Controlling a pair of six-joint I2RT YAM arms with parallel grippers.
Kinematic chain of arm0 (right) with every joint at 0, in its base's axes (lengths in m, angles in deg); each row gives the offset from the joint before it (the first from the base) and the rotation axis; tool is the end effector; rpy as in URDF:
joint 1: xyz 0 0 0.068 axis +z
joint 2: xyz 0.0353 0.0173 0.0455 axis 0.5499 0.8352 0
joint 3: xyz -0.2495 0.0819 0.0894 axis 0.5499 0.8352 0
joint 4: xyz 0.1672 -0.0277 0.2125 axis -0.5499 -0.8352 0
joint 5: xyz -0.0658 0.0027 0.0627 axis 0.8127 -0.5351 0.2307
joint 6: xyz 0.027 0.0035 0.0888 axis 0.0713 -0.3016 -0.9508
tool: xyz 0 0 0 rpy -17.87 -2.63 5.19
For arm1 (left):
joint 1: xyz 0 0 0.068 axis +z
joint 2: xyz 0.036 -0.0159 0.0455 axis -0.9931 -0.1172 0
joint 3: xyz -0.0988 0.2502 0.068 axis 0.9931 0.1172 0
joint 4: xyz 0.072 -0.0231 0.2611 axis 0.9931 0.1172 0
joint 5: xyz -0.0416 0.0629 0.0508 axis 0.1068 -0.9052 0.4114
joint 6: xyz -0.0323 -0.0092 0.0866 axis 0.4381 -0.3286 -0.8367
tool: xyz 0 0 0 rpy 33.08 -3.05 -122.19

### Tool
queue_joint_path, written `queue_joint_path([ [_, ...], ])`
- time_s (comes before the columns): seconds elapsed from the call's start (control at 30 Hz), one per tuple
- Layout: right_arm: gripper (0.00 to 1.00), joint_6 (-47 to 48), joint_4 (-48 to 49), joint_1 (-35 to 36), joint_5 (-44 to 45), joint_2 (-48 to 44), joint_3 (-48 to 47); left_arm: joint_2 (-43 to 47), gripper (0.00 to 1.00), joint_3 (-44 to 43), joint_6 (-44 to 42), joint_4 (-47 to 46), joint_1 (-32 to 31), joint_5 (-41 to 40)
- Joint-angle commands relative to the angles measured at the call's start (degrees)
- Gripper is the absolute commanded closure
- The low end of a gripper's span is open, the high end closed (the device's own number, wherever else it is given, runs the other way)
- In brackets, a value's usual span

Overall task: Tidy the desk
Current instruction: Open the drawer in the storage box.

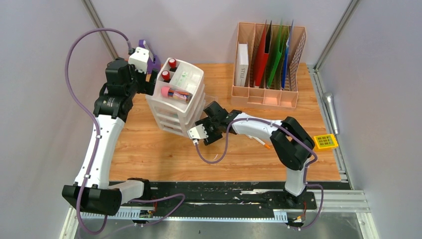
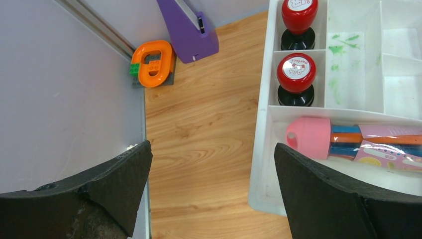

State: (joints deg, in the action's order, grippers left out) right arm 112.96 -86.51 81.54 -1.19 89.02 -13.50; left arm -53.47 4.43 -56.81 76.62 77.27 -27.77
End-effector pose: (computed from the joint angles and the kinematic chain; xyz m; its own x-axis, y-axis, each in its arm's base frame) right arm 0.2723 0.3335 0.1389 0.6088 -0.7171 -0.3393 -0.7763 -0.4505 -0.4409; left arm 0.3043 -0.0256 0.4207 -0.3265 0.2717 -0.9053 0.1130 0.9621 0.2480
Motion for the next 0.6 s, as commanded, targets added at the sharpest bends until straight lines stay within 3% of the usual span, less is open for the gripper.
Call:
queue_joint_path([
  [0.0, 0.37, -4.35, -2.25, -0.09, 1.39, -4.28, -1.06, 0.3, 0.0, -0.32, -0.87, -1.97, 0.26, -0.24],
  [0.27, 0.33, -20.38, -6.58, -3.03, 0.61, -9.85, -2.74, 0.28, 0.0, -2.0, -0.49, -1.31, 0.29, 0.32],
  [0.57, 0.34, -35.72, -11.8, -14.34, -2.34, -11.1, -1.0, 1.16, 0.0, -1.56, 1.1, -1.22, 0.28, 2.93],
])
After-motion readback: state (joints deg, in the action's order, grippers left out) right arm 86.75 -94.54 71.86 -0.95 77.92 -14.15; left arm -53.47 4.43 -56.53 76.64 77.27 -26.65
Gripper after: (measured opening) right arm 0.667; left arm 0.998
